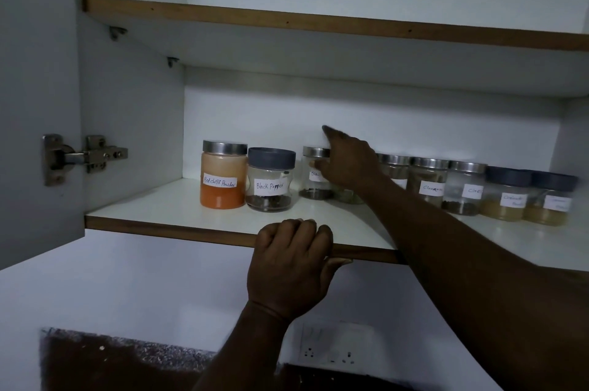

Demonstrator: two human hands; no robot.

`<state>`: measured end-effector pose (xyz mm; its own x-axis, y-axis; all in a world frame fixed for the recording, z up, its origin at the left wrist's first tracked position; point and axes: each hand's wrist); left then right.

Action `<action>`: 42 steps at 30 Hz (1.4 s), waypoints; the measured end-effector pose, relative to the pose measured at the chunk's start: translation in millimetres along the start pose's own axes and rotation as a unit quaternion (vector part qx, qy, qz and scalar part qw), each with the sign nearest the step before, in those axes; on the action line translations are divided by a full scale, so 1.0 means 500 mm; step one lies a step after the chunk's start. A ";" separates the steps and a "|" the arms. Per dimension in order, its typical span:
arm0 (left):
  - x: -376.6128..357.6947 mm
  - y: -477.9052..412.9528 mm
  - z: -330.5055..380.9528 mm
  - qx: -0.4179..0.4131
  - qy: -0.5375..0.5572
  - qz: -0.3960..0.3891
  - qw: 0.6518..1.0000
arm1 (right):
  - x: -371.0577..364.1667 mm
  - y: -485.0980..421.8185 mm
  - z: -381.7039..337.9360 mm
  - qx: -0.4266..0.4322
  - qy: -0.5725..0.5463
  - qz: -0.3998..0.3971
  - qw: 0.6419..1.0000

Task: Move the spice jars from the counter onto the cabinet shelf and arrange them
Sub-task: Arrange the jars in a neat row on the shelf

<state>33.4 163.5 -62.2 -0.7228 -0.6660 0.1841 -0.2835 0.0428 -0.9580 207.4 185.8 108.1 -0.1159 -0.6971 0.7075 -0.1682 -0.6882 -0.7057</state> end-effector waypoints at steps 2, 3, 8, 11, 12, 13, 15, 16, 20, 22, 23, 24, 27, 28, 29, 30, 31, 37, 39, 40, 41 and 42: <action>0.001 -0.001 0.001 -0.001 0.001 -0.001 1.000 | 0.020 0.006 -0.004 0.001 -0.028 0.071 0.997; 0.002 -0.001 0.000 -0.001 0.000 0.000 1.000 | 0.031 0.009 -0.011 0.006 -0.051 0.100 0.994; 0.003 -0.001 -0.003 -0.002 -0.002 0.009 1.000 | 0.079 0.030 -0.098 0.095 -0.188 0.094 0.973; 0.004 0.000 -0.001 -0.002 -0.002 0.001 1.000 | 0.081 0.039 -0.147 0.133 -0.147 -0.015 0.980; 0.005 0.001 0.000 -0.001 -0.001 -0.003 1.000 | 0.073 0.042 -0.156 0.138 -0.119 -0.036 0.983; 0.005 0.002 0.001 -0.001 0.000 -0.006 1.000 | 0.063 0.044 -0.161 0.144 -0.093 -0.043 0.984; 0.005 0.002 0.004 0.001 0.001 -0.011 1.000 | 0.047 0.044 -0.164 0.142 -0.066 -0.038 0.987; 0.005 0.001 0.005 0.003 0.002 -0.012 1.000 | 0.041 0.041 -0.162 0.136 -0.059 -0.036 0.988; 0.004 -0.003 0.004 0.002 -0.002 -0.003 1.000 | 0.020 0.014 -0.149 0.108 -0.057 -0.058 0.991; 0.003 -0.002 0.003 -0.001 -0.003 0.002 1.000 | 0.008 0.002 -0.140 0.088 -0.057 -0.070 0.992; 0.002 -0.001 0.002 -0.002 -0.003 0.003 1.000 | 0.002 -0.004 -0.136 0.079 -0.056 -0.074 0.993; 0.001 -0.001 0.003 -0.003 -0.004 0.004 1.000 | -0.003 -0.010 -0.133 0.071 -0.057 -0.078 0.993; 0.000 -0.001 0.000 -0.007 -0.008 0.007 1.000 | -0.017 -0.026 -0.134 0.065 -0.054 -0.083 0.993; 0.000 -0.002 0.001 -0.007 -0.008 0.008 1.000 | -0.021 -0.030 -0.134 0.064 -0.050 -0.081 0.993; 0.000 -0.001 0.001 -0.005 -0.009 0.009 1.000 | -0.026 -0.034 -0.136 0.063 -0.046 -0.079 0.994; 0.000 0.000 0.000 -0.004 -0.010 0.011 1.000 | -0.031 -0.038 -0.137 0.063 -0.041 -0.077 0.994; 0.000 0.000 0.000 -0.003 -0.010 0.012 1.000 | -0.034 -0.041 -0.137 0.063 -0.037 -0.076 0.994; 0.002 -0.001 -0.001 -0.007 -0.018 0.018 1.000 | -0.050 -0.045 -0.140 0.067 -0.026 -0.061 0.996; 0.003 -0.001 0.000 -0.007 -0.017 0.017 1.000 | -0.057 -0.046 -0.137 0.069 -0.018 -0.055 0.996; 0.003 -0.001 0.000 -0.007 -0.017 0.016 1.000 | -0.060 -0.047 -0.135 0.071 -0.013 -0.052 0.996; 0.004 -0.001 0.000 -0.007 -0.019 0.014 1.000 | -0.063 -0.047 -0.134 0.075 -0.011 -0.050 0.996; 0.005 -0.001 0.001 -0.006 -0.021 0.013 1.000 | -0.065 -0.045 -0.132 0.079 -0.016 -0.048 0.996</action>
<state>32.0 161.6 -61.4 -0.7033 -0.6950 0.1495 -0.2732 0.0701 -0.9594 150.2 237.3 103.4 -0.0754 -0.6306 0.7725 -0.0203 -0.7735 -0.6334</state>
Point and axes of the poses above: each hand's wrist, its own y-axis away from the middle knuckle, its own x-axis out of the back of the hand, z = x × y, and after that the axes turned 1 degree about -x, right-handed
